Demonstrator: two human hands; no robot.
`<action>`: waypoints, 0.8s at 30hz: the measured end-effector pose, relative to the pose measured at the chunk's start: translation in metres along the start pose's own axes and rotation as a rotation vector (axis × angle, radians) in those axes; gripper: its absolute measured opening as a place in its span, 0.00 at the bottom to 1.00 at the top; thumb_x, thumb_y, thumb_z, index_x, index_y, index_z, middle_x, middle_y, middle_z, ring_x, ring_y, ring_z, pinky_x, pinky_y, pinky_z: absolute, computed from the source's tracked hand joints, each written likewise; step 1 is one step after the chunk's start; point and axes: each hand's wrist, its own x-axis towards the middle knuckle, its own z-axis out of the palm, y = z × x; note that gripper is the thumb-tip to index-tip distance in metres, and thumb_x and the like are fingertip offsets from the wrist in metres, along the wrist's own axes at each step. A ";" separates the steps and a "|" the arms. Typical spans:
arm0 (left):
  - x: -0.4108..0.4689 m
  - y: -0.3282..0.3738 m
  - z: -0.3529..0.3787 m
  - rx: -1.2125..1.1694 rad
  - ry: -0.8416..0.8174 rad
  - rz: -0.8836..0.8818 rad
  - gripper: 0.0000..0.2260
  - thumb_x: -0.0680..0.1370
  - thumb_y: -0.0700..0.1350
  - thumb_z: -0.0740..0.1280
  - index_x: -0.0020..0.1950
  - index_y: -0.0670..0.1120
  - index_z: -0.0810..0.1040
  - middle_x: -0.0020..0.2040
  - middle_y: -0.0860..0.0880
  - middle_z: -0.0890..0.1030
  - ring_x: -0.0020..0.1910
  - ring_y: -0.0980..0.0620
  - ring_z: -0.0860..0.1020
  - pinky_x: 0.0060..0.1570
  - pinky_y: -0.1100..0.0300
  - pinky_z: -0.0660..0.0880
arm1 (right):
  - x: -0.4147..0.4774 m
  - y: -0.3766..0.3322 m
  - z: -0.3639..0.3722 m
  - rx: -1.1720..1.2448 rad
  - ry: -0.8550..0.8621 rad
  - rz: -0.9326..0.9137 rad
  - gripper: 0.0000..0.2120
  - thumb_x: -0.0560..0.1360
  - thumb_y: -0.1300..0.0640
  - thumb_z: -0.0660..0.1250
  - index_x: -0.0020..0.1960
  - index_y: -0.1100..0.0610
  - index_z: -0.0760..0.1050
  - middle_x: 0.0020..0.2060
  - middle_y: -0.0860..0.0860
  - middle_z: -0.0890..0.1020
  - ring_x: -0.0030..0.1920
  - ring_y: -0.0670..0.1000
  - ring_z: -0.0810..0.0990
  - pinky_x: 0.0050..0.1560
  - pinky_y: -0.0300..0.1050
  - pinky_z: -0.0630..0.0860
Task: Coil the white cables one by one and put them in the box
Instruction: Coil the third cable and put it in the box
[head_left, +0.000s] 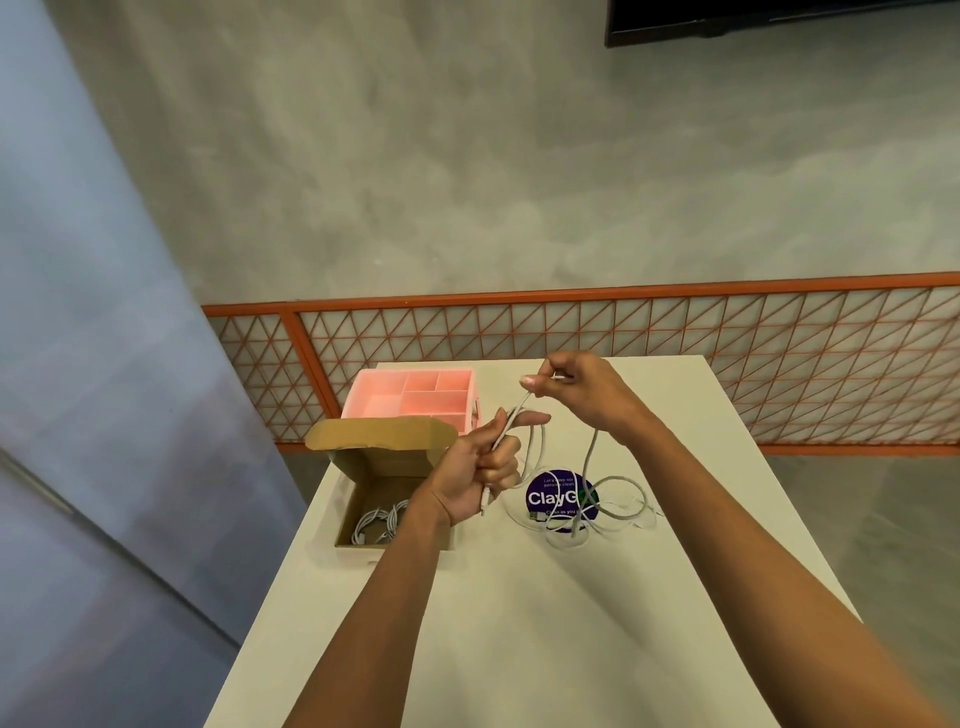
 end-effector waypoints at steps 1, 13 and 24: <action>-0.001 0.001 0.000 -0.029 -0.018 0.004 0.18 0.82 0.50 0.53 0.51 0.44 0.81 0.25 0.52 0.53 0.22 0.57 0.50 0.22 0.66 0.54 | 0.001 0.002 0.001 0.015 0.004 0.008 0.12 0.73 0.48 0.70 0.41 0.58 0.79 0.44 0.52 0.85 0.51 0.53 0.80 0.54 0.49 0.74; 0.005 0.001 -0.013 -0.214 -0.178 0.028 0.12 0.73 0.51 0.72 0.37 0.47 0.74 0.25 0.54 0.56 0.21 0.58 0.52 0.21 0.68 0.58 | -0.018 0.018 0.002 0.321 -0.400 0.130 0.19 0.80 0.44 0.56 0.41 0.54 0.77 0.30 0.44 0.67 0.30 0.44 0.61 0.32 0.35 0.60; 0.011 0.003 -0.004 0.039 0.298 0.098 0.16 0.83 0.48 0.55 0.39 0.43 0.70 0.23 0.54 0.60 0.22 0.59 0.59 0.27 0.66 0.67 | -0.013 0.021 0.027 0.057 -0.204 0.088 0.17 0.82 0.49 0.52 0.38 0.55 0.66 0.28 0.48 0.68 0.29 0.45 0.64 0.32 0.36 0.63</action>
